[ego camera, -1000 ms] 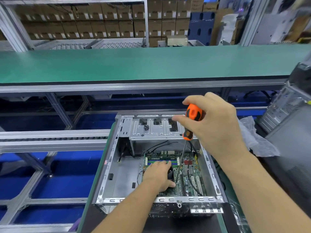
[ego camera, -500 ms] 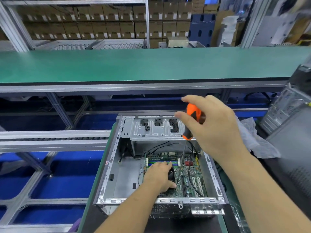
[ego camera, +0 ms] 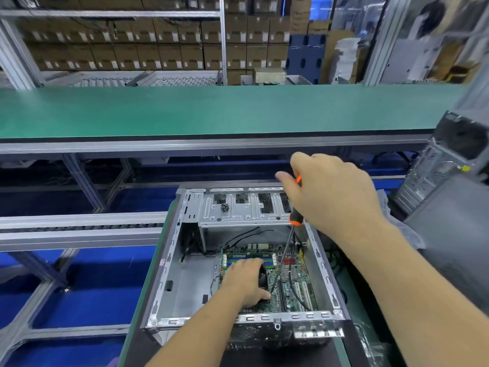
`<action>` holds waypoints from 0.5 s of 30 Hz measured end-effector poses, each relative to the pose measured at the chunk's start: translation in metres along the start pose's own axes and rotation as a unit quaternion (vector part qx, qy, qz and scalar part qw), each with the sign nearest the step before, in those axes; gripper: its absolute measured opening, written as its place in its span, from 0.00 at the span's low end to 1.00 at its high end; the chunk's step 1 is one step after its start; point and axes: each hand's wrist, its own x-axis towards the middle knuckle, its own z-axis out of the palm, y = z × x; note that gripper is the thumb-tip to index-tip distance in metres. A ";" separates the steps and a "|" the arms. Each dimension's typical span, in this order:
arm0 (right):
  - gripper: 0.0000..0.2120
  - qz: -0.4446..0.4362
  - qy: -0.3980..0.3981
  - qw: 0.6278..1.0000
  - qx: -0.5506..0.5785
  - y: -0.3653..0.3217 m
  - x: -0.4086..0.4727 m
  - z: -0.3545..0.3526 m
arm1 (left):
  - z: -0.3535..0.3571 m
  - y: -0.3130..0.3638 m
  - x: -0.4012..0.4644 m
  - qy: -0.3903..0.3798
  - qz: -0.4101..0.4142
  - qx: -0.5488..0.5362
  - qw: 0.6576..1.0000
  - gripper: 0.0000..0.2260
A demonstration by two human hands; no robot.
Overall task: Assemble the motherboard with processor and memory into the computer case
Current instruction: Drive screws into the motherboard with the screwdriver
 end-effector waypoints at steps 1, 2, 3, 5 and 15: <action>0.16 -0.004 -0.040 0.999 -0.032 0.000 0.005 -0.005 | 0.001 0.001 0.000 -0.005 -0.002 -0.001 1.000 0.37; 0.17 -0.024 -0.074 0.995 -0.054 0.001 0.011 -0.010 | 0.002 0.001 0.000 -0.017 -0.003 0.004 1.000 0.38; 0.16 -0.061 -0.094 0.991 -0.072 0.001 0.015 -0.012 | 0.004 0.001 0.000 -0.034 -0.003 0.015 0.999 0.40; 0.14 -0.139 -0.127 0.979 -0.083 -0.001 0.020 -0.015 | 0.003 0.001 0.004 -0.072 -0.006 0.043 0.996 0.42; 0.06 -0.204 -0.223 0.949 0.088 -0.006 0.041 -0.014 | 0.010 0.017 0.018 -0.166 -0.055 0.158 0.972 0.54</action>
